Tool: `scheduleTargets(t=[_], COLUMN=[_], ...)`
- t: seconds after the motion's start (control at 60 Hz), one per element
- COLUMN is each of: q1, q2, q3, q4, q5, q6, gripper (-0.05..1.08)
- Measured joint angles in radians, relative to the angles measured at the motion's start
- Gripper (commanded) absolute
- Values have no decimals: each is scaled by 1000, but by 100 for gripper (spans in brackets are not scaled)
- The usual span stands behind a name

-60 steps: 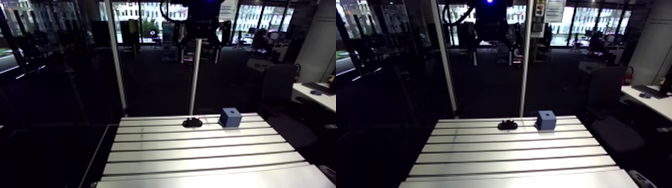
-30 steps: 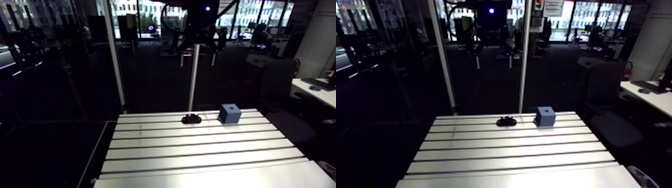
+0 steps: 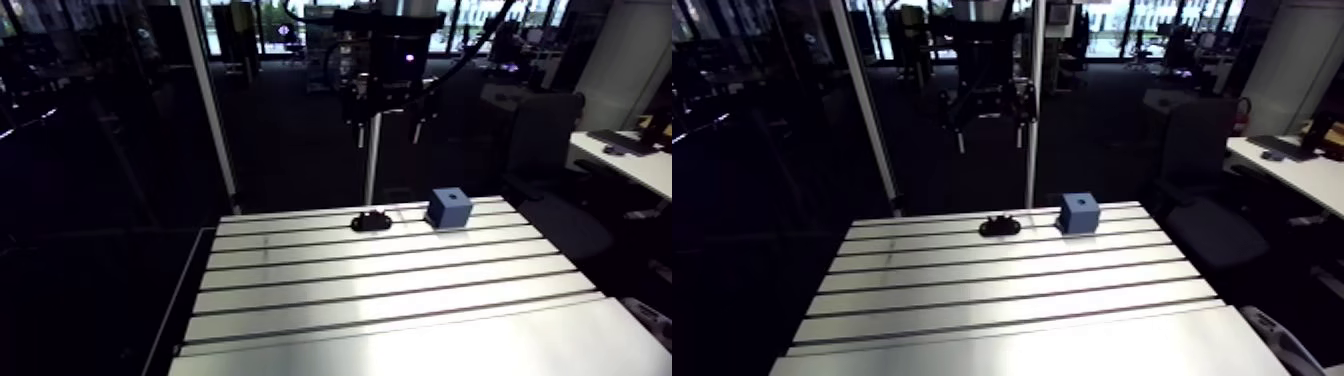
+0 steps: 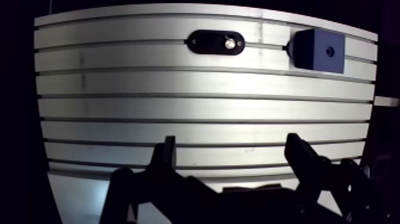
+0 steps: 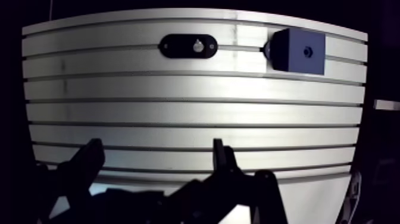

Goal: Pick up the M10 bolt and insert it into the hex recess until seated.

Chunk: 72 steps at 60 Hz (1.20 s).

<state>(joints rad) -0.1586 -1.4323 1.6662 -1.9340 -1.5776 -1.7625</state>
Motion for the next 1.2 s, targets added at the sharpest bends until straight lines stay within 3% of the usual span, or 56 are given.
scheduleTargets(t=[0.483,0.867,0.967,1.033,1.2], q1=[-52,-63,-64,-64,-64], q2=[120,203,226,240,267], q3=[65,66,65,64,62], q4=[-214,-280,-298,-309,-339], q5=[50,62,61,61,57], q6=[-58,-62,-62,-62,-59], gripper=[1,3,10,23,37])
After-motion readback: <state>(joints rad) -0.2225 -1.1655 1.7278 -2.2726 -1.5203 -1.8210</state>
